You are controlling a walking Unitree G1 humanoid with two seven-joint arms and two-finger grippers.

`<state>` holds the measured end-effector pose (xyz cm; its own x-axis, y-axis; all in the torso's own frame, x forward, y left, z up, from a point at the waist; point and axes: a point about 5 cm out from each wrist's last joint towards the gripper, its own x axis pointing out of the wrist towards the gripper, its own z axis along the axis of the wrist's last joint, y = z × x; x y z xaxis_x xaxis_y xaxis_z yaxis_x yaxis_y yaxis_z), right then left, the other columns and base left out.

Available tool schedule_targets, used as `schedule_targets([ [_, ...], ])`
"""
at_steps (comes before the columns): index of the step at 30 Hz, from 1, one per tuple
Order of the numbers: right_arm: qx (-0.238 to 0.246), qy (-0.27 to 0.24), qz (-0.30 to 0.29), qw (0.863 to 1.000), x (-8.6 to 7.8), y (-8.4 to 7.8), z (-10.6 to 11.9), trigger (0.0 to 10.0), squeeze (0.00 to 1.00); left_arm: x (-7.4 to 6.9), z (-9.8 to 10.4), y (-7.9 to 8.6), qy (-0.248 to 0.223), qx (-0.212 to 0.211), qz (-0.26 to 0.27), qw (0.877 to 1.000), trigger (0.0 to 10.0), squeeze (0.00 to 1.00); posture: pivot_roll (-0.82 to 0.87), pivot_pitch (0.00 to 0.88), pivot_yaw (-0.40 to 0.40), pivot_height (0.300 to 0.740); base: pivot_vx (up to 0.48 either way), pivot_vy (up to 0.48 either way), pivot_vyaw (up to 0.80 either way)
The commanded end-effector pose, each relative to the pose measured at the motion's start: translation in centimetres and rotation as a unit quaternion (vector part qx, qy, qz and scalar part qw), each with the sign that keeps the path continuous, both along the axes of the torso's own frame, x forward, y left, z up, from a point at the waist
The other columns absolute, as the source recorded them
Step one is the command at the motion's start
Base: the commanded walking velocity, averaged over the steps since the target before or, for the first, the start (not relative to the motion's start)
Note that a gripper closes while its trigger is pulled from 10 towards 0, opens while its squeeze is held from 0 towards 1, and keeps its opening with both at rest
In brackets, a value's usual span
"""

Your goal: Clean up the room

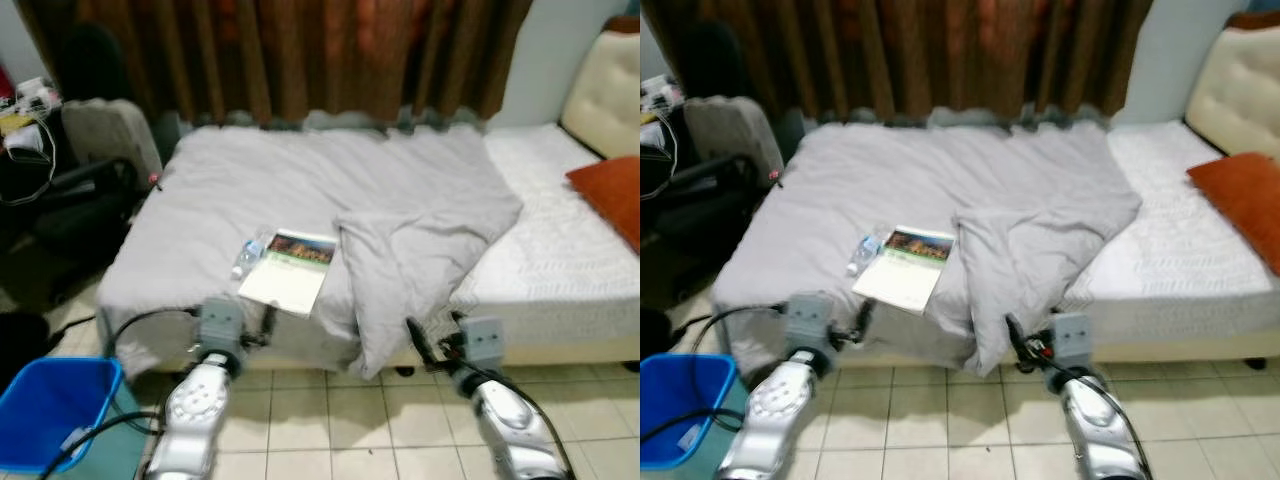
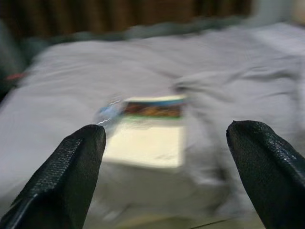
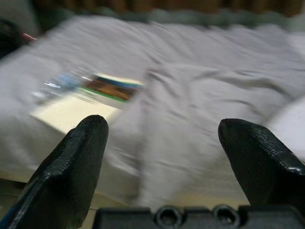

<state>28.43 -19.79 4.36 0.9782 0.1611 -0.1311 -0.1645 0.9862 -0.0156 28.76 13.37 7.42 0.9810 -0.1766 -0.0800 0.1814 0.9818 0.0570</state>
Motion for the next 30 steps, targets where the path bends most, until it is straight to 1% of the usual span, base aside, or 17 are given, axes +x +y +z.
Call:
schedule_targets([
  [1, 0.004, -0.009, 0.021, 1.000, 0.59, 1.20, 0.47, 10.0, 0.00, -0.07, 0.01, 1.38, 0.001, 0.012, 0.019, 1.000, 10.0, 0.00, 0.05, 0.000, -0.016, 0.740, 0.341, 0.337, -0.76],
  [2, 0.004, -0.009, 0.021, 1.000, 0.59, 1.20, 0.47, 10.0, 0.00, -0.07, 0.01, 1.38, 0.001, 0.012, 0.019, 1.000, 10.0, 0.00, 0.05, 0.000, -0.016, 0.740, 0.341, 0.337, -0.76],
  [13, 0.001, -0.006, 0.038, 0.999, 0.66, 1.63, 0.32, 10.0, 0.00, -0.19, -0.14, 1.61, 0.005, 0.015, 0.024, 1.000, 10.0, 0.00, 0.07, 0.000, -0.024, 0.740, 0.341, 0.337, 0.00],
  [19, -0.007, -0.003, 0.047, 0.999, 0.78, 1.79, 0.27, 10.0, 0.00, -0.20, -0.27, 1.71, 0.012, 0.026, 0.026, 0.999, 10.0, 0.00, 0.07, 0.000, -0.028, 0.740, 0.339, 0.340, 0.00],
  [25, -0.008, 0.005, 0.053, 0.999, 0.86, 1.99, 0.12, 10.0, 0.00, 0.04, -0.12, 1.76, 0.011, 0.031, 0.024, 0.999, 10.0, 0.00, 0.08, 0.000, -0.031, 0.740, 0.342, 0.337, -0.80],
  [27, -0.007, 0.004, 0.052, 0.999, 0.88, 1.99, 0.13, 10.0, 0.00, 0.05, -0.12, 1.76, 0.011, 0.031, 0.024, 0.999, 10.0, 0.00, 0.08, 0.000, -0.030, 0.740, 0.341, 0.337, 0.00],
  [30, -0.006, 0.004, 0.052, 0.999, 0.92, 1.97, 0.12, 10.0, 0.00, 0.05, 0.03, 1.34, 0.005, 0.027, 0.021, 0.999, 10.0, 0.00, 0.07, 0.000, -0.030, 0.740, 0.000, 0.000, 0.00],
])
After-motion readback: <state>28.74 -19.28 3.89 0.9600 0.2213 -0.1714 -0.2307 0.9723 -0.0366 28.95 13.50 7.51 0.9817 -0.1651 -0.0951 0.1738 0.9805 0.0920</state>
